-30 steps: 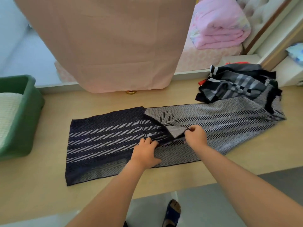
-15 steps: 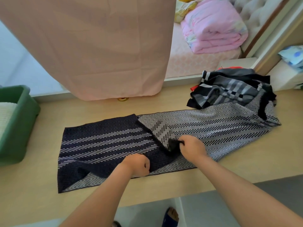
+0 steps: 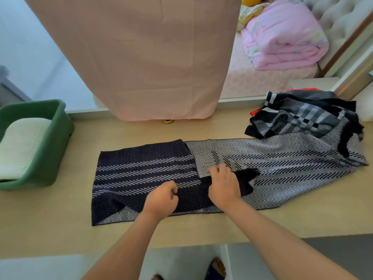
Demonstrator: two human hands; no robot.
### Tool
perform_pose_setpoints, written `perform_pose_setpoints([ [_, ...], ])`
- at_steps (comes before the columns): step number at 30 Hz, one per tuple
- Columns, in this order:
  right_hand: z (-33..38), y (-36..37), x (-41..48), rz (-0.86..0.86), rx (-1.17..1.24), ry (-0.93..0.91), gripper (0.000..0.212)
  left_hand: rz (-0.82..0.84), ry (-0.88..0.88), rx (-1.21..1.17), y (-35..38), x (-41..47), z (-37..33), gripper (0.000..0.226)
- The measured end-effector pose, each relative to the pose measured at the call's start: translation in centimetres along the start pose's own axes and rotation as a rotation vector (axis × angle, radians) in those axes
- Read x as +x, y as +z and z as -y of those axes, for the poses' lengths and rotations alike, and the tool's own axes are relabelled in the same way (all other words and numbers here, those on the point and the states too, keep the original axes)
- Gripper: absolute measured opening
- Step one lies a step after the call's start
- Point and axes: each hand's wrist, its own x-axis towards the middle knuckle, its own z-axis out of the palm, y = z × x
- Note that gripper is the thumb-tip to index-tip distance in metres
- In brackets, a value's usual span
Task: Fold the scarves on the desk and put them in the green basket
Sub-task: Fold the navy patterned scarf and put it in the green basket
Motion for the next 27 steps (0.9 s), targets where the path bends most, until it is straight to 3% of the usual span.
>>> perform_pose_setpoints([
  [4,5.5,1.1,-0.2,0.211,0.231,-0.168,0.026,-0.174,-0.095,0.081,-2.0,-2.4,5.3,0.015],
  [9,11.0,3.2,-0.8,0.365,0.289,-0.236,0.034,-0.230,-0.167,0.119,-3.7,-5.5,12.4,0.020],
  [14,15.3,5.3,-1.4,0.295,0.202,-0.253,0.041,-0.232,-0.077,0.147,-4.1,-6.7,17.5,0.028],
  [18,17.1,6.6,-1.4,0.219,0.164,-0.251,0.030,-0.166,0.024,0.209,-4.4,-6.2,19.8,0.034],
  [22,17.8,6.7,-1.3,0.125,0.181,-0.250,0.022,-0.222,0.148,0.122,-6.0,-6.7,21.6,0.016],
  [24,18.8,6.5,-1.4,0.098,0.198,-0.276,0.022,-0.174,0.178,0.141,-7.0,-7.2,22.5,0.015],
  [27,20.8,5.8,-1.8,0.315,0.199,-0.330,0.023,0.070,0.063,0.220,-8.4,-7.6,23.3,0.026],
])
